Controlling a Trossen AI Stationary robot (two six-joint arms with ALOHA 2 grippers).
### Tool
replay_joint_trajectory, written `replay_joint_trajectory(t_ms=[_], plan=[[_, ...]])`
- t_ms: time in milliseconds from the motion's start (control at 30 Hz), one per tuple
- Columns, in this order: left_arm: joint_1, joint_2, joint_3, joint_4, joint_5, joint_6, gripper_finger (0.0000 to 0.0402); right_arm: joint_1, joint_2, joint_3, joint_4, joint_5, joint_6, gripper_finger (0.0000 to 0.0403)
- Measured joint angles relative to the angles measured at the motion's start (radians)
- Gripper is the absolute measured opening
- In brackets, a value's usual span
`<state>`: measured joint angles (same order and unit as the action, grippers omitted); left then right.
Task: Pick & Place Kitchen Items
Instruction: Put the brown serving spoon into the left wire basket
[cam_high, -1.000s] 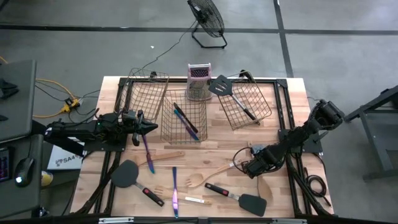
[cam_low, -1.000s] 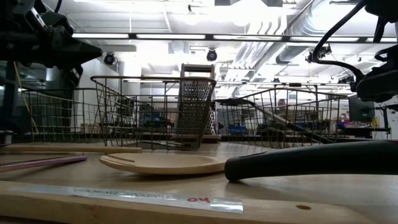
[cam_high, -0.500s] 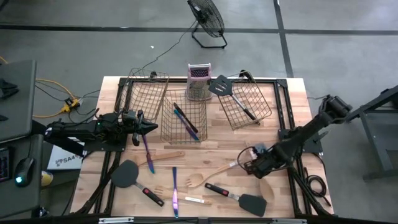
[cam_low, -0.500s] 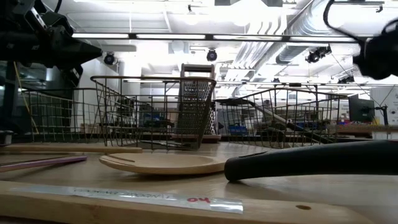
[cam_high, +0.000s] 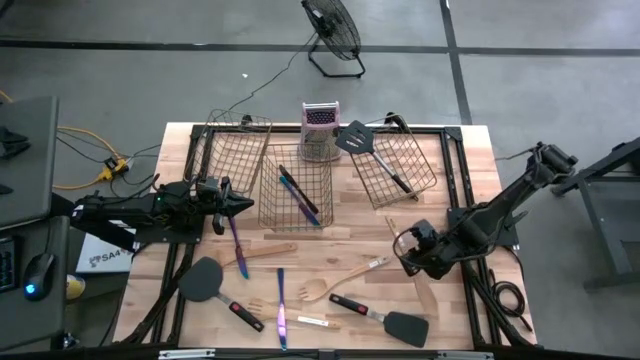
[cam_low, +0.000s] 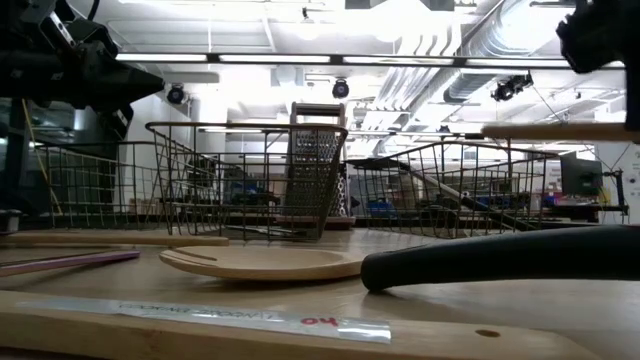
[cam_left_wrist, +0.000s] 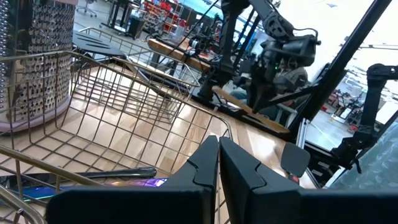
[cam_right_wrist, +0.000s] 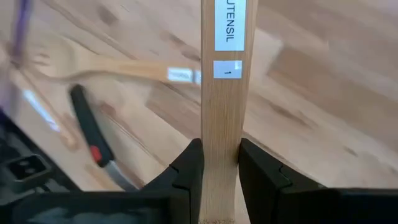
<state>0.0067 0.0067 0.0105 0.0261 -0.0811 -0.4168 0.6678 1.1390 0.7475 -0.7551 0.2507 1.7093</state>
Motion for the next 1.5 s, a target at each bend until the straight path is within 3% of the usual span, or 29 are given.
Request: replay_joint_trajectory(t_ms=[267, 500, 967, 1500], plan=[[0.0, 0.0, 0.0, 0.0, 0.0, 0.0, 0.0015, 0.0, -0.083, 0.001, 0.045, 0.147, -0.066, 0.0077], [0.0, 0.0, 0.0, 0.0, 0.0, 0.0, 0.0015, -0.028, -0.1, 0.001, 0.183, 0.242, -0.282, 0.0077], [0.0, 0.0, 0.0, 0.0, 0.0, 0.0, 0.0015, -0.224, -0.1, 0.001, 0.643, 0.248, -0.71, 0.0077], [0.0, 0.0, 0.0, 0.01, -0.007, -0.041, 0.0015, -0.348, -0.1, 0.002, 0.753, 0.239, -0.775, 0.0078]])
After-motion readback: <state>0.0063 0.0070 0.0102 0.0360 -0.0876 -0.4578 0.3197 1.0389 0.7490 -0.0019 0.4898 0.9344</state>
